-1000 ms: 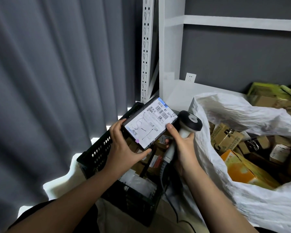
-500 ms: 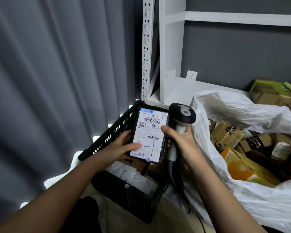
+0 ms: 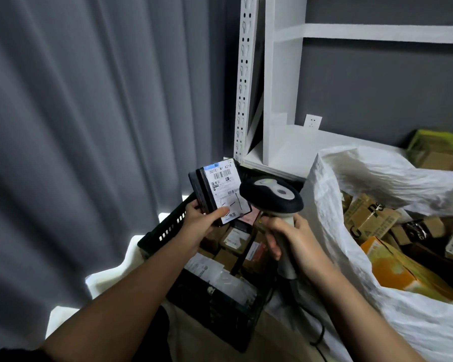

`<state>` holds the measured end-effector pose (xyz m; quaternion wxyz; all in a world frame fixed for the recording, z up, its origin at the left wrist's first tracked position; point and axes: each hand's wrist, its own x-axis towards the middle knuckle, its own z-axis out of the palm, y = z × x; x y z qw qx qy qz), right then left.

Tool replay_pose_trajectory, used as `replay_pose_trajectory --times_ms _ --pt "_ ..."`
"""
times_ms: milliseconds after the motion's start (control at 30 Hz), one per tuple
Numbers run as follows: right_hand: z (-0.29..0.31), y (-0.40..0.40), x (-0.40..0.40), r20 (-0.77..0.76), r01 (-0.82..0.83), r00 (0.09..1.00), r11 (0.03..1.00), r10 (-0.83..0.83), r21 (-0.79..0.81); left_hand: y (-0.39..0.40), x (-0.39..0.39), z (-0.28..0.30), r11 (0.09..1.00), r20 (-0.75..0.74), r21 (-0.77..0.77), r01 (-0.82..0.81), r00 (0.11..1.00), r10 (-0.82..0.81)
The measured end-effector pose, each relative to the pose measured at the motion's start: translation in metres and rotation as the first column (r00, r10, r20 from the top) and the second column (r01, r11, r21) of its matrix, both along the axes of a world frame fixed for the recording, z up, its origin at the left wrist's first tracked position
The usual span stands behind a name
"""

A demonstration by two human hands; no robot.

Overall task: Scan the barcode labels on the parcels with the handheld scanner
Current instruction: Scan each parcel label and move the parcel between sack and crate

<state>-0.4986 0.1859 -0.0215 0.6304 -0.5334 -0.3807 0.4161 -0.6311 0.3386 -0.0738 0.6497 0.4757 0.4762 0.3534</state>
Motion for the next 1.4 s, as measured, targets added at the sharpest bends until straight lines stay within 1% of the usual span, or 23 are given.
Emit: replay_pose_trajectory --times_ms 133,400,533,600,667,700,800,867,933,1033,1100,1167,1267,1333,1400 --pt "0.005 -0.009 -0.001 0.064 -0.064 0.996 0.998 0.064 -0.011 0.003 0.007 -0.005 1.000 0.005 0.009 -0.025 1.000 0.025" --pt "0.011 -0.015 0.003 0.158 -0.075 0.984 0.997 0.076 -0.013 0.005 0.010 -0.009 1.000 0.012 -0.011 -0.005 1.000 0.005" --pt "0.012 -0.017 0.003 0.148 -0.040 0.988 0.999 0.041 -0.008 0.005 0.010 -0.009 0.999 0.011 -0.027 0.028 1.000 -0.028" --pt "0.017 -0.019 0.003 0.093 -0.022 0.996 0.999 0.019 0.026 0.000 0.011 -0.003 1.000 0.014 -0.004 0.013 1.000 -0.013" --pt "0.026 -0.024 0.008 0.013 0.002 1.000 0.997 -0.003 0.075 -0.010 0.014 0.010 0.998 0.057 0.046 -0.042 0.998 0.039" --pt "0.031 -0.028 0.011 -0.035 0.022 0.999 0.995 -0.019 0.100 -0.015 0.014 0.018 0.994 0.060 0.095 -0.059 0.997 0.053" --pt "0.047 -0.048 0.030 -0.165 0.137 0.980 0.976 -0.109 0.169 -0.035 0.024 0.052 0.954 -0.002 0.299 -0.003 1.000 0.004" --pt "0.056 -0.063 0.047 -0.182 0.244 0.960 0.954 -0.212 0.174 -0.048 0.039 0.077 0.917 -0.007 0.395 0.049 0.999 -0.050" --pt "0.067 -0.082 0.066 -0.165 0.349 0.933 0.920 -0.321 0.180 -0.063 0.064 0.102 0.868 -0.069 0.477 0.139 0.990 -0.121" --pt "0.081 -0.114 0.095 -0.216 0.474 0.875 0.860 -0.434 0.190 -0.082 0.114 0.128 0.734 -0.273 0.599 0.319 0.944 -0.188" --pt "0.087 -0.137 0.115 -0.229 0.538 0.838 0.819 -0.495 0.200 -0.098 0.151 0.138 0.639 -0.418 0.633 0.436 0.888 -0.192" --pt "0.090 -0.157 0.133 -0.238 0.592 0.803 0.775 -0.546 0.220 -0.120 0.189 0.143 0.539 -0.554 0.636 0.552 0.813 -0.180" --pt "0.089 -0.179 0.153 -0.276 0.637 0.768 0.737 -0.578 0.227 -0.148 0.239 0.136 0.350 -0.677 0.624 0.699 0.707 -0.205" --pt "0.089 -0.190 0.163 -0.314 0.635 0.765 0.739 -0.563 0.224 -0.163 0.266 0.128 0.225 -0.758 0.571 0.790 0.612 -0.226" --pt "0.088 -0.197 0.170 -0.332 0.653 0.749 0.726 -0.574 0.217 -0.173 0.288 0.120 0.113 -0.849 0.484 0.868 0.497 -0.182"
